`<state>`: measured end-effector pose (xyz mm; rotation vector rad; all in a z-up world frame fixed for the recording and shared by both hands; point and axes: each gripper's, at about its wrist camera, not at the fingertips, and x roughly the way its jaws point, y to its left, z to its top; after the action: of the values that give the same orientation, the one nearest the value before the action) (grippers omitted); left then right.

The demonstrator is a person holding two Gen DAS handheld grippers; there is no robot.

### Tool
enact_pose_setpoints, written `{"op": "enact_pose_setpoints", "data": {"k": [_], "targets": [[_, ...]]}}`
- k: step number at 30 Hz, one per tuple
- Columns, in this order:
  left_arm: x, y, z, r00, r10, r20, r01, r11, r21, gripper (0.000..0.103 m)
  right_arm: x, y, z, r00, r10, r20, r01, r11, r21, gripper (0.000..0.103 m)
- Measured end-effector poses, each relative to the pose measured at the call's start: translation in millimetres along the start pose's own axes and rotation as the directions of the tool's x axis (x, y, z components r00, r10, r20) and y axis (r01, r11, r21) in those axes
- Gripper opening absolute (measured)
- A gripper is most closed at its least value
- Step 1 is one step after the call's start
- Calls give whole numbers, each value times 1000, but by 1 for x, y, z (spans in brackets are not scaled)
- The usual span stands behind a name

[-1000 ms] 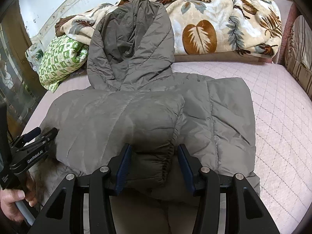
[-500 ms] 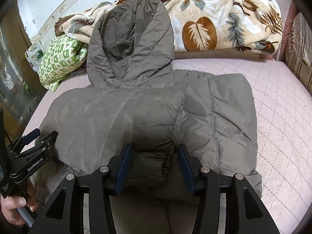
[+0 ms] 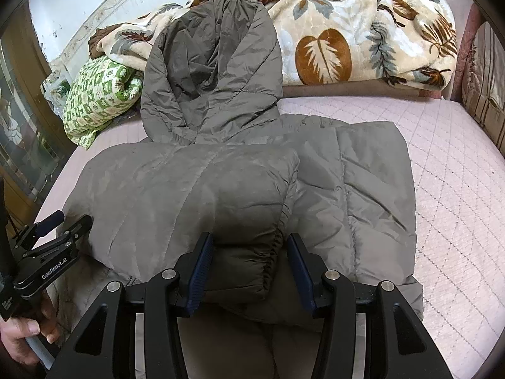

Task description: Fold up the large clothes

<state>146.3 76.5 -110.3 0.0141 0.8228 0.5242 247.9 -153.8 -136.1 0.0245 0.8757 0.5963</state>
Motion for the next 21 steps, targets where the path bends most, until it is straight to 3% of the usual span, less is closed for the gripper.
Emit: {"op": "enact_pose_setpoints", "data": {"k": [13, 21], "targets": [[-38, 3, -16, 1000, -9, 26, 8, 1000, 8, 69, -30, 10, -3, 999, 20, 34, -19, 1000, -5, 52], [-83, 18, -36, 996, -50, 70, 48, 998, 27, 69, -67, 17, -11, 997, 4, 78, -1, 999, -43, 52]]}}
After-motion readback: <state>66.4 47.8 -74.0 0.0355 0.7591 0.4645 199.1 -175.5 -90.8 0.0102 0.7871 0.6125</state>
